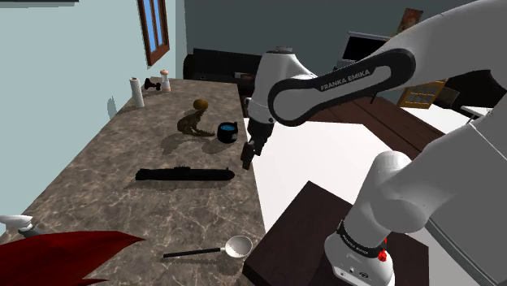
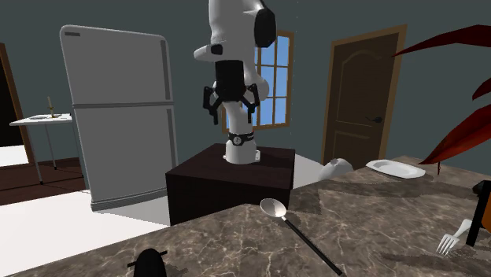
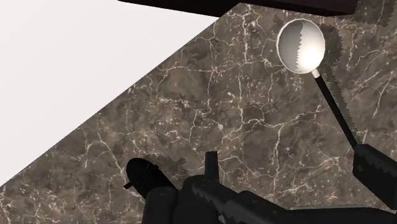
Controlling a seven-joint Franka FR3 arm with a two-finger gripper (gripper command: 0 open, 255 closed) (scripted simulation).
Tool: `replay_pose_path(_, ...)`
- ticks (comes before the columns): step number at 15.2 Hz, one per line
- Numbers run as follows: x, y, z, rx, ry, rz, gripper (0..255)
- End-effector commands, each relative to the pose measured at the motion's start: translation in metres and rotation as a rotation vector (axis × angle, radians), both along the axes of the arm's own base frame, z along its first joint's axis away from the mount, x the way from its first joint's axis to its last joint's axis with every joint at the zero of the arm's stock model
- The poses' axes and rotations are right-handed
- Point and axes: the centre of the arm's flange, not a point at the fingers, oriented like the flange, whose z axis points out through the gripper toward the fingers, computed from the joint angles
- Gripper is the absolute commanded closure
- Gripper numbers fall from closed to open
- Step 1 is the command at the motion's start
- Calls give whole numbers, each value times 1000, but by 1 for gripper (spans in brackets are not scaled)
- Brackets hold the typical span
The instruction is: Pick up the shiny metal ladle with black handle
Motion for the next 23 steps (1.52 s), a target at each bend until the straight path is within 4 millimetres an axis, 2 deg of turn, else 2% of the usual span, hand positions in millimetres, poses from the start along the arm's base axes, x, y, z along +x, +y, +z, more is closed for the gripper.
replay_pose_path(1, 4, 13, -23, 5, -4, 45, 0)
replay_pose_path(12, 17, 91, -142, 33, -14, 290, 0)
replay_pose_path(23, 12, 172, -258, 61, -23, 534, 0)
